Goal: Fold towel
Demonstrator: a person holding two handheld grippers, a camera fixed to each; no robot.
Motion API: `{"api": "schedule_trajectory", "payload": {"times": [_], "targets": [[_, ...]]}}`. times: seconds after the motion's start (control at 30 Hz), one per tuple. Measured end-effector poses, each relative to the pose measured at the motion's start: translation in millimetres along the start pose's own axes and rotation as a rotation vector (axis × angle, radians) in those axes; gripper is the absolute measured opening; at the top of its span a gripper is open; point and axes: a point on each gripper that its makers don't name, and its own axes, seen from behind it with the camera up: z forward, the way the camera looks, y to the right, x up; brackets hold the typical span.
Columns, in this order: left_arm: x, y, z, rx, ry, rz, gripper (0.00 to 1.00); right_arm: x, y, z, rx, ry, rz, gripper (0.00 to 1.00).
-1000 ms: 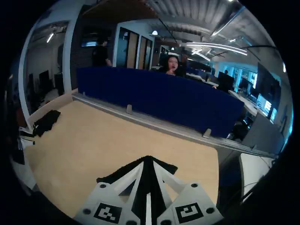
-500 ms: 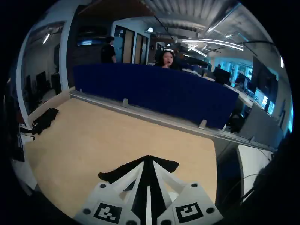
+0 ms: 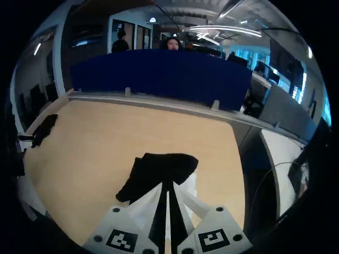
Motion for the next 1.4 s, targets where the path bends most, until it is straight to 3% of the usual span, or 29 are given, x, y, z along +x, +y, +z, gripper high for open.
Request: {"api": "schedule_trajectory", "payload": {"times": [0.5, 0.8, 1.23, 1.4], "targets": [[4, 0.8, -4.8, 0.003, 0.006, 0.012, 0.85, -81, 26, 6.4, -0.067, -0.114, 0.082, 0.03], [4, -0.3, -5.8, 0.010, 0.004, 0.025, 0.85, -122, 29, 19.6, -0.078, -0.182, 0.127, 0.03], [5, -2.5, -6.6, 0.014, 0.006, 0.033, 0.85, -138, 40, 37.7, -0.125, -0.218, 0.175, 0.04], [6, -4.8, -7.9, 0.016, 0.010, 0.032, 0.85, -132, 39, 30.6, -0.145, -0.193, 0.172, 0.16]]}}
